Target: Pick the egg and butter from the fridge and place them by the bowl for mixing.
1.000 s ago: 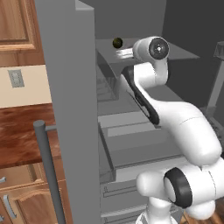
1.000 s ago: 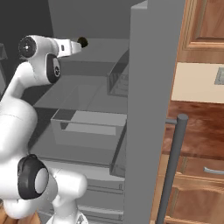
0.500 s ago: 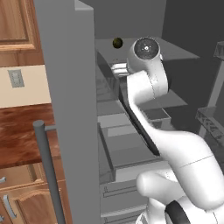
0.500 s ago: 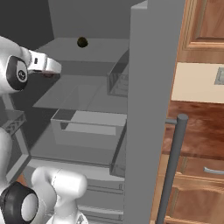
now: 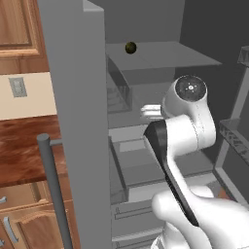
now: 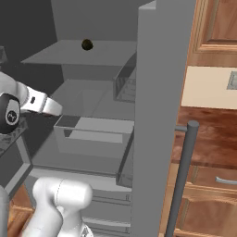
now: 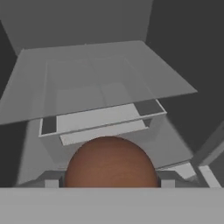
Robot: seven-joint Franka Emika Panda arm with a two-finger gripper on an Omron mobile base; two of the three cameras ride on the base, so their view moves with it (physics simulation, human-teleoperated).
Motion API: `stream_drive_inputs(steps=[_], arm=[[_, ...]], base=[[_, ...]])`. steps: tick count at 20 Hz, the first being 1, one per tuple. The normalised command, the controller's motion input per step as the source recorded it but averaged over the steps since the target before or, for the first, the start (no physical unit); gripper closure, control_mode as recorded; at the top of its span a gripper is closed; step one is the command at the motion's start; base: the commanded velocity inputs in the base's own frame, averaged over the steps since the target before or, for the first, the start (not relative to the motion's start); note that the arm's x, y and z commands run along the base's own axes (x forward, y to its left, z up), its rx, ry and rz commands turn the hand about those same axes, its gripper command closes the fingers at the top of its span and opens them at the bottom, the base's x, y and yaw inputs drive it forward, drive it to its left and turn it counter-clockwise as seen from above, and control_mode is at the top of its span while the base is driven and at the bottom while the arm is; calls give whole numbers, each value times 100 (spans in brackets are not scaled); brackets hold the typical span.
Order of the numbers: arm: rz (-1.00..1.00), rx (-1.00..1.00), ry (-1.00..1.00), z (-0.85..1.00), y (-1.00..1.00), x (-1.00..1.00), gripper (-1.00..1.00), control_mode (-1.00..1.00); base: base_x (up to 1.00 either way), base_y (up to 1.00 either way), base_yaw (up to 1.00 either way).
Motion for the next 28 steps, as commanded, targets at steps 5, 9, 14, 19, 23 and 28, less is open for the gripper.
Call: stream_drive_inputs(steps=[5,9,14,19,23,28], arm=[[0,7,-12,-7,-70,-77,100,-100],[0,0,4,-8,1,-10,100,-100],[0,4,16,-52,24,-72,100,-100],[0,0,0,0,0,0,100,100],[0,0,0,0,0,0,100,100],[0,0,0,0,0,0,100,100]], base=[[0,0,0],[0,0,0],[0,0,0],[-100,43,-31],[-100,34,-58],[-98,30,-71]])
